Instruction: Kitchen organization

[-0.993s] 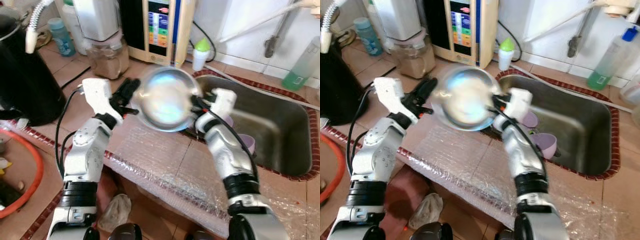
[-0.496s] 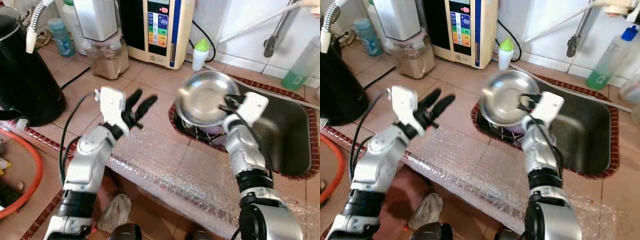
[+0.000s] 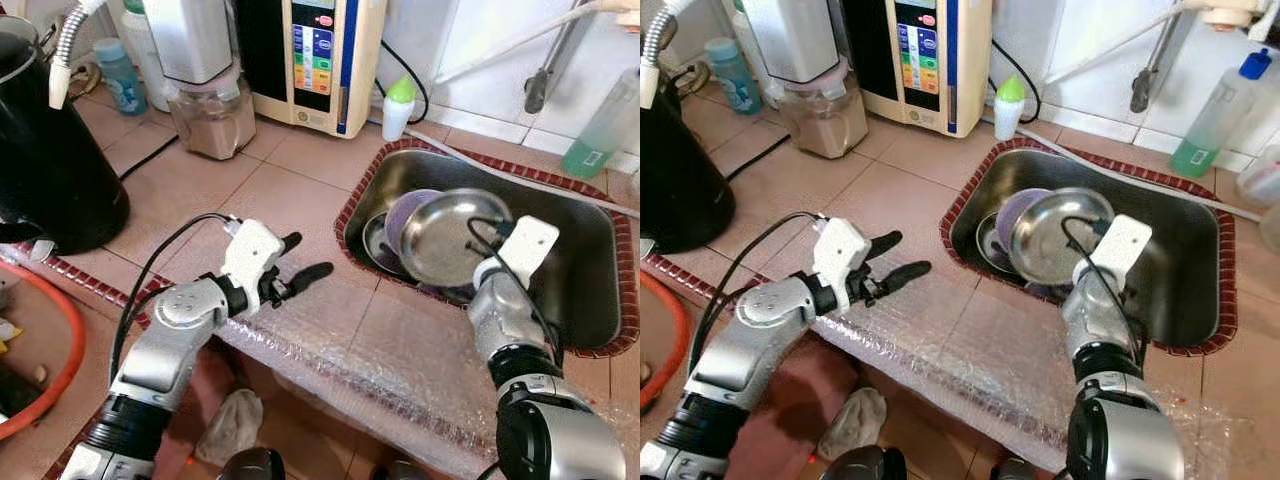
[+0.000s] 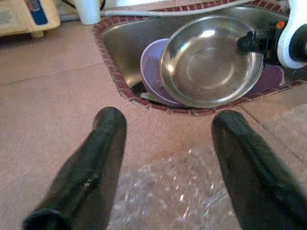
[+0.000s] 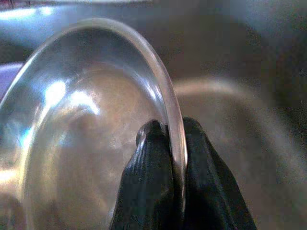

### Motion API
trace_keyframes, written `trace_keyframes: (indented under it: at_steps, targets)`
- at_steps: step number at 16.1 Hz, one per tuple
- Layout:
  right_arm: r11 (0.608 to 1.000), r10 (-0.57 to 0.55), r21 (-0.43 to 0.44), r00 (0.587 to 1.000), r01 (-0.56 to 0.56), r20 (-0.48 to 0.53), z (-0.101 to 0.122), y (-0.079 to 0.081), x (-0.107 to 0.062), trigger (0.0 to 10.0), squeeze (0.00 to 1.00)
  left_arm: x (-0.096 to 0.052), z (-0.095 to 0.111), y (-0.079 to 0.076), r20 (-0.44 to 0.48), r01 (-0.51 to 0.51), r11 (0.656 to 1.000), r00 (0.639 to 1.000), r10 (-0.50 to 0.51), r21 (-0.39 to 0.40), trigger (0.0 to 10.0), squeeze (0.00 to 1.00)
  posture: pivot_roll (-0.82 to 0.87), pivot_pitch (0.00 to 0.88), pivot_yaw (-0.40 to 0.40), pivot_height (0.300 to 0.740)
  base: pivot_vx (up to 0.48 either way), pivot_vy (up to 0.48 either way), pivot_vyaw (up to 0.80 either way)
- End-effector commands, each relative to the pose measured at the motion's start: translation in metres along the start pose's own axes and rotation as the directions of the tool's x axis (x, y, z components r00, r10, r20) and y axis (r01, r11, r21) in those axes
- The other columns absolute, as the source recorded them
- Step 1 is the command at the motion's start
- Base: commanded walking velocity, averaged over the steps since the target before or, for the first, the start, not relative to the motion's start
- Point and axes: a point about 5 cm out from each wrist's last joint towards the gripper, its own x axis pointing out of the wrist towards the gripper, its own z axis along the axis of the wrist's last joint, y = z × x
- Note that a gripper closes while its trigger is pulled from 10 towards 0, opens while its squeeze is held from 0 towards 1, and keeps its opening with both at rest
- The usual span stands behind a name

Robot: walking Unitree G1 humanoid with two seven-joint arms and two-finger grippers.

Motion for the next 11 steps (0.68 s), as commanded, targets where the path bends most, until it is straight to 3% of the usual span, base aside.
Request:
trace_keyframes:
  at_steps: [1,5,6,8,11]
  targets:
    - [0.999,-0.002,0.042,1.000,0.003,-0.011,-0.003,0.002,0.000,10.0,1.00,0.002,0.002,0.002,-0.017,0.012,1.000,1.000,-0.012,0.024,10.0,1.00,0.01,0.044,0.048,0.740,0.000,0.000,0.00]
    - [0.998,0.026,0.065,1.000,-0.026,-0.002,-0.003,0.003,0.000,10.0,1.00,0.003,0.007,0.007,0.016,-0.033,0.999,0.999,0.032,0.027,10.0,1.00,0.01,0.039,0.043,0.740,0.000,0.000,0.00]
    - [0.994,0.099,0.050,0.994,-0.101,0.043,0.003,0.011,-0.001,10.0,1.00,0.004,0.013,0.016,0.069,-0.136,0.990,0.989,0.134,0.021,10.0,1.00,0.01,0.039,0.043,0.740,0.000,0.000,0.00]
    - [0.974,0.225,-0.068,0.964,-0.217,0.140,0.015,0.025,-0.005,10.0,1.00,0.005,0.021,0.020,0.129,-0.184,0.983,0.975,0.182,0.002,10.0,1.00,0.01,0.029,0.041,0.740,0.000,0.000,0.00]
    - [0.967,0.254,-0.072,0.954,-0.245,0.160,0.020,0.026,-0.004,10.0,1.00,0.005,0.023,0.021,0.154,-0.230,0.973,0.961,0.229,-0.010,10.0,1.00,0.00,0.023,0.039,0.740,0.000,0.000,0.00]
